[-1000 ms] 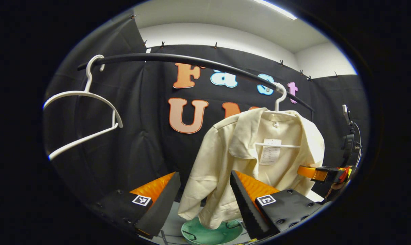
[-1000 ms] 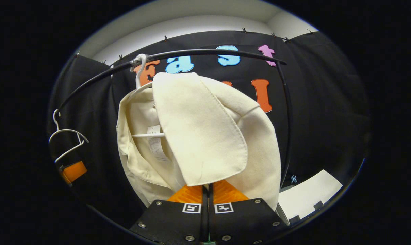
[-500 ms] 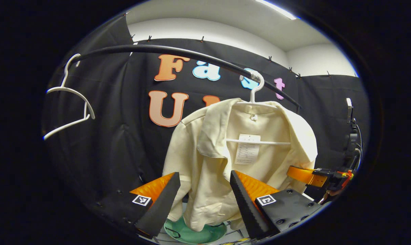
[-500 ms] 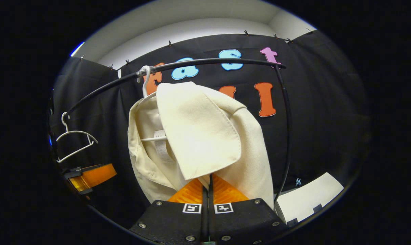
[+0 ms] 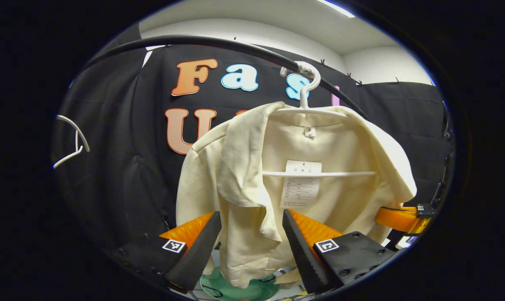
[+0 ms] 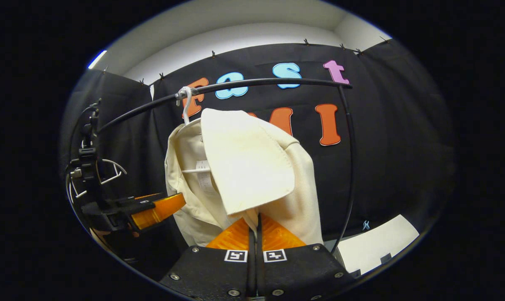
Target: Grasp the clothes on the hanger with both hands and then place them into the laundry hamper below.
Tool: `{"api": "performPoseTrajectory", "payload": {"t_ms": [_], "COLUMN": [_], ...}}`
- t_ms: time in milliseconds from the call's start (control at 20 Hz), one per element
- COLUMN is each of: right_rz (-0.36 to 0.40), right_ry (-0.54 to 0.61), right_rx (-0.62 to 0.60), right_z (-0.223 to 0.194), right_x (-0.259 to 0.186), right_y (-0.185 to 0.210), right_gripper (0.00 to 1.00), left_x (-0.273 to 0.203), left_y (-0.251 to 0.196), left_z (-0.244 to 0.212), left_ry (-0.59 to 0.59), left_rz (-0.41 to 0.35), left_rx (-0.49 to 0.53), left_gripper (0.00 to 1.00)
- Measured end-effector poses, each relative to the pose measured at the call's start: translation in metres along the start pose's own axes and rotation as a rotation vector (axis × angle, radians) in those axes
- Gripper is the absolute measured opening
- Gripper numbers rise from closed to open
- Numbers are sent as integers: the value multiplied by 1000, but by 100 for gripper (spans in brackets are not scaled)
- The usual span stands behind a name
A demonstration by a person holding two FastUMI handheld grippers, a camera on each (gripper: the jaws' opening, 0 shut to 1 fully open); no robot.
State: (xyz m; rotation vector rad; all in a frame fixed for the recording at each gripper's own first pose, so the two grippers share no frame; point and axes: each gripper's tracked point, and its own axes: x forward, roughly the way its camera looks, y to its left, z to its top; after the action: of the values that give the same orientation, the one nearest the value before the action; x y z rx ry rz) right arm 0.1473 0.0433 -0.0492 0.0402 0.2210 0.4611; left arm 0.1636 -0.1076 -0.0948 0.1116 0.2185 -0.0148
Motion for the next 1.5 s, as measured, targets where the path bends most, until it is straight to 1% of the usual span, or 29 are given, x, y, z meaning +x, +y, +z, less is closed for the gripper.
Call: {"api": "performPoseTrajectory", "payload": {"t_ms": [50,200,300,350,400,450,500,550,650,700,850,900,950,1000,1050,1250,1300,1350,1500], "right_rz": [-4,-6,-12,-15,-17,-19,-23,-27,-32,-34,-42,-45,-51,-57,-64,-83,-86,-91,-102], "right_ry": [-1,-10,-16,-19,-21,-23,-26,-28,-31,-32,-36,-39,-43,-48,-51,-65,-69,-74,-99], "right_rx": [0,11,9,9,8,8,8,9,9,8,-2,-7,-12,-19,-26,-29,-28,-29,-42], "right_z": [1,6,8,9,10,11,12,13,15,16,19,20,23,25,26,36,40,43,57], "right_x": [-4,-10,-13,-16,-16,-17,-18,-19,-20,-19,-21,-23,-23,-23,-23,-28,-30,-31,-34], "right_y": [-2,-7,-10,-11,-12,-13,-14,-15,-16,-15,-17,-18,-19,-20,-21,-24,-25,-26,-30], "right_gripper": [0,0,0,0,0,0,0,0,0,0,0,0,0,0,0,0,0,0,0], "left_x": [8,33,46,52,55,57,58,58,56,56,47,44,41,37,34,14,10,7,-1], "left_y": [3,1,1,2,3,4,3,2,6,7,14,16,15,15,17,40,45,50,59], "left_z": [0,-8,-17,-22,-24,-25,-24,-25,-24,-23,-23,-23,-23,-21,-20,-3,2,7,25], "left_ry": [0,22,47,61,71,69,62,59,57,52,44,50,52,48,40,9,0,-13,-44], "left_rz": [10,-1,-8,-7,-1,0,-8,-11,4,8,24,19,5,-4,-12,29,39,47,73], "left_rx": [6,6,-25,-41,-53,-64,-69,-66,-49,-40,-26,-20,-18,-15,-19,-27,-23,-17,10], "left_gripper": [97,97,96,97,100,97,97,100,92,90,47,42,17,15,9,9,12,9,9]}}
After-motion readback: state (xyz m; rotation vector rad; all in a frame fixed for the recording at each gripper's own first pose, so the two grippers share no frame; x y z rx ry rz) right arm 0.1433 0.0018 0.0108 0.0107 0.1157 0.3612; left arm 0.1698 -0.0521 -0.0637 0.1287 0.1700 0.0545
